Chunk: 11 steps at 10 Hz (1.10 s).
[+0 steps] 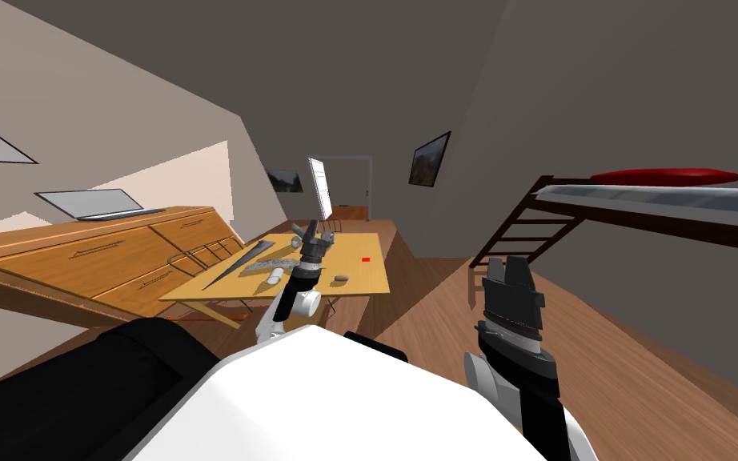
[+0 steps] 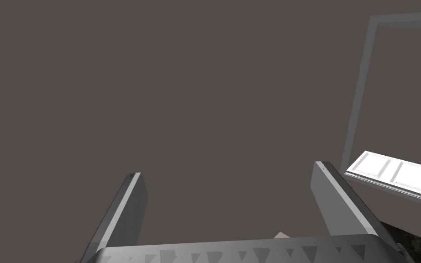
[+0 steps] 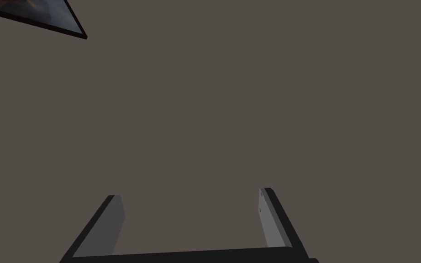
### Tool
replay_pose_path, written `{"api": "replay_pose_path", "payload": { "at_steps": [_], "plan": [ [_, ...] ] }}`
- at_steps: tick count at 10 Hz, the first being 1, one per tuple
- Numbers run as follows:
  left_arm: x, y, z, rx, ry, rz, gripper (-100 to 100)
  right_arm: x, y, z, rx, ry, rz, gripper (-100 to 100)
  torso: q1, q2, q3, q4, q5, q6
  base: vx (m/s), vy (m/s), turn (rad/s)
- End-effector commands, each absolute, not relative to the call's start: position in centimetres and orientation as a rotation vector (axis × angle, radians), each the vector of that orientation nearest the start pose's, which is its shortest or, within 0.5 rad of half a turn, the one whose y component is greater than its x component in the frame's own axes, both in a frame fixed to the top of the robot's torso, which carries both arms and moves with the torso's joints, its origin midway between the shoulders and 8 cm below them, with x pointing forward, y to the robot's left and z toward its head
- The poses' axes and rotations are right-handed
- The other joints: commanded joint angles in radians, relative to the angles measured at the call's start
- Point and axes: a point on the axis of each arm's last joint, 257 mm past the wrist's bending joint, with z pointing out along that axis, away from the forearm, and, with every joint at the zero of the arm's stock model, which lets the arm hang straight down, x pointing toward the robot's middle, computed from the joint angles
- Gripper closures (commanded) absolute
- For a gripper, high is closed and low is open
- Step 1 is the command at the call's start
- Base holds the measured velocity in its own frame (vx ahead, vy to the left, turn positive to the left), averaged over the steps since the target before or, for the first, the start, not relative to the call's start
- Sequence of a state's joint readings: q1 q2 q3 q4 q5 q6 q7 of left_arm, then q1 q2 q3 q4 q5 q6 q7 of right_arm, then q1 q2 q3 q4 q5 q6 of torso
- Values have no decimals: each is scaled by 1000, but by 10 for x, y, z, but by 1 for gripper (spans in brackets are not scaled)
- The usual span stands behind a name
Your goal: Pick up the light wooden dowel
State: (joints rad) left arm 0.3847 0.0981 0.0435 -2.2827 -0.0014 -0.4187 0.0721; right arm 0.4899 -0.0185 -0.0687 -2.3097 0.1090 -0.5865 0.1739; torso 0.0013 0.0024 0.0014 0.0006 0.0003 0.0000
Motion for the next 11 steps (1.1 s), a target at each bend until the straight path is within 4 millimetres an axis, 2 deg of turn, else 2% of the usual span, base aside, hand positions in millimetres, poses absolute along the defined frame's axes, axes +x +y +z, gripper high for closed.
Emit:
{"api": "replay_pose_path", "payload": {
  "at_steps": [1,3,4,5,6,8,11],
  "plan": [
    [376,276,41,-631,678,-1368,-100,322,-277,55,403,634,1033,0,0,0,0,0,0,0,-25,14,14],
    [401,282,20,-713,722,-1369,-100,322,-277,55,403,634,1033,0,1,-1,0,0,0,0,-39,33,18],
    [402,283,19,-715,724,-1368,-100,322,-277,55,403,634,1033,0,1,0,0,0,0,0,-36,26,1],
    [416,286,6,-763,749,-1367,-100,322,-277,55,403,634,1033,0,1,0,0,0,0,0,-29,23,14],
    [416,286,6,-763,749,-1367,-100,322,-277,55,403,634,1033,0,0,-1,0,0,0,0,-20,17,4],
    [441,291,-18,-850,793,-1366,-100,322,-277,55,403,634,1033,0,0,-1,-1,0,0,0,-29,27,14],
    [457,295,-39,-919,835,-1355,-100,322,-277,55,403,634,1033,0,0,-1,-1,0,0,0,-23,22,6]
  ]
}}
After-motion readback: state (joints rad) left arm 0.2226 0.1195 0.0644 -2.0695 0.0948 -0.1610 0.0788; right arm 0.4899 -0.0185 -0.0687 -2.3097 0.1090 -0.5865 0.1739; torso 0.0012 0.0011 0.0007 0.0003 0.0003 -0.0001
